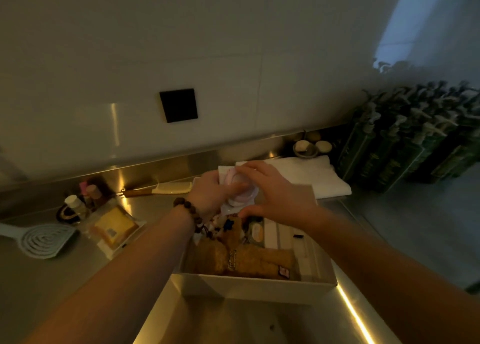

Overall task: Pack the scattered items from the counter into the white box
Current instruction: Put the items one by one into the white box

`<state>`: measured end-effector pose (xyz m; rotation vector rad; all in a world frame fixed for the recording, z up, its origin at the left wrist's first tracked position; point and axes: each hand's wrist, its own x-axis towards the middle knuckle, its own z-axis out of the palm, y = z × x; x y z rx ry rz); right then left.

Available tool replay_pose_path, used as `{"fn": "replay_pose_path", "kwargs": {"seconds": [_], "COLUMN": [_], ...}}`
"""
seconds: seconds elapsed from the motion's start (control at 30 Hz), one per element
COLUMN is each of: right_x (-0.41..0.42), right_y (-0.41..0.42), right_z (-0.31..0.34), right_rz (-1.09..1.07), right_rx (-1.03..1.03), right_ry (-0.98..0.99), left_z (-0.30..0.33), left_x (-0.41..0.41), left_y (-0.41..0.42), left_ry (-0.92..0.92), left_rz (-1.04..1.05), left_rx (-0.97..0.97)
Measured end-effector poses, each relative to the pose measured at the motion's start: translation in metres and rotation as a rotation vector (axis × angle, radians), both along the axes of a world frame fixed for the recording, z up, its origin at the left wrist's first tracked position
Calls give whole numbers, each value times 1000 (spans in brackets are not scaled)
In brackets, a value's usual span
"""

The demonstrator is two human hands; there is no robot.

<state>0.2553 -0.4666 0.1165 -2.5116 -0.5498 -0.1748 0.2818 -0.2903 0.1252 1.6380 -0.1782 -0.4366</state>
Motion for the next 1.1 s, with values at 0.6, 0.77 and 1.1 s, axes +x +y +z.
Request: {"fn": "replay_pose_path", "kwargs": {"seconds": [0.6, 0.77, 1.1], "right_x": [-20, -16, -1], "right_y": [-32, -40, -25], "right_z": [-9, -35, -53], "right_rz": [-194, -268, -259], "right_rx": [-204, -471, -618], "right_ry": [165, 396, 460], "left_z": [-12, -21, -33], "left_x": [-1, 14, 21], "left_y": [-23, -1, 11], "left_ry": [165, 34, 5], "left_rz": [-76, 54, 81], "left_rx": [41, 162, 229]}}
